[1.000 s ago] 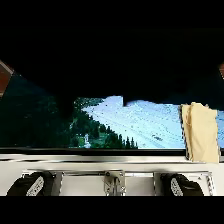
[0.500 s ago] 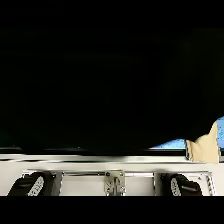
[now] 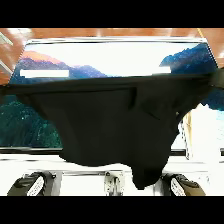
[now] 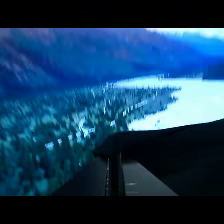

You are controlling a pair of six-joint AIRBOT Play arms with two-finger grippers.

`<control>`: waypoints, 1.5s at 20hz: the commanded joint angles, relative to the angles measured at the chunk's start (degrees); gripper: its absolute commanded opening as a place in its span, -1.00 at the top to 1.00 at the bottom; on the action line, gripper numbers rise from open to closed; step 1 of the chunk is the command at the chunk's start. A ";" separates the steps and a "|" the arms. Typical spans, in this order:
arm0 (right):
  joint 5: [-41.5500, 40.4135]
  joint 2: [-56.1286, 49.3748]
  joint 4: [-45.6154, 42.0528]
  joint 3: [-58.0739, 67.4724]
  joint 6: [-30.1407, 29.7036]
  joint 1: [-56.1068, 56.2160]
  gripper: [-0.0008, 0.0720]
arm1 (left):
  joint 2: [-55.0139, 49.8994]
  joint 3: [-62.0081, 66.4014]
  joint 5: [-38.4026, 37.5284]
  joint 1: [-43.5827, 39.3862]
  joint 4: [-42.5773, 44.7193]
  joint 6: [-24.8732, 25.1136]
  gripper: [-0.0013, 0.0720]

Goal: Fold the shirts.

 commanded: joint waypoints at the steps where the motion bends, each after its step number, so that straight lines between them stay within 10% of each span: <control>1: -7.80 -14.56 2.32 -3.58 3.13 1.81 0.82 | -9.16 -9.40 7.87 0.07 -0.35 -0.33 0.85; 10: -42.99 -34.34 13.05 -3.58 8.70 9.68 0.82 | -36.74 -6.21 22.47 -0.20 -14.49 -0.31 0.85; 14: -33.48 -38.95 13.20 -3.58 10.21 10.05 0.82 | -43.08 -6.21 17.35 -1.36 -16.44 -1.99 0.84; 16: -30.60 -38.69 13.90 -3.56 10.27 10.12 0.73 | -43.36 -6.01 12.81 -0.59 -16.33 -2.91 0.20; 17: -27.67 -37.75 13.92 -3.34 10.12 9.77 0.22 | -43.32 -4.74 8.68 0.50 -15.39 -2.89 -0.31; 18: -23.65 -36.59 12.90 -2.54 8.94 8.92 -0.48 | -43.32 -2.23 2.45 2.25 -12.98 -2.86 -0.55; 19: -18.27 -35.19 10.71 -1.22 6.82 7.65 -0.71 | -43.30 0.48 -3.91 4.22 -10.05 -2.71 -0.54; 24: 11.15 -27.69 -5.27 -1.14 3.61 -0.07 -0.71 | -38.45 -1.42 -20.22 14.97 -6.23 -0.50 -0.52; 26: 13.75 -25.42 -1.53 -6.49 2.03 -4.74 -0.71 | -34.42 -12.24 -17.42 17.16 -9.70 1.20 -0.92; 30: 11.67 -23.30 10.88 -19.12 1.18 -12.57 -0.71 | -30.97 -33.51 -9.75 18.23 -10.64 8.55 -0.92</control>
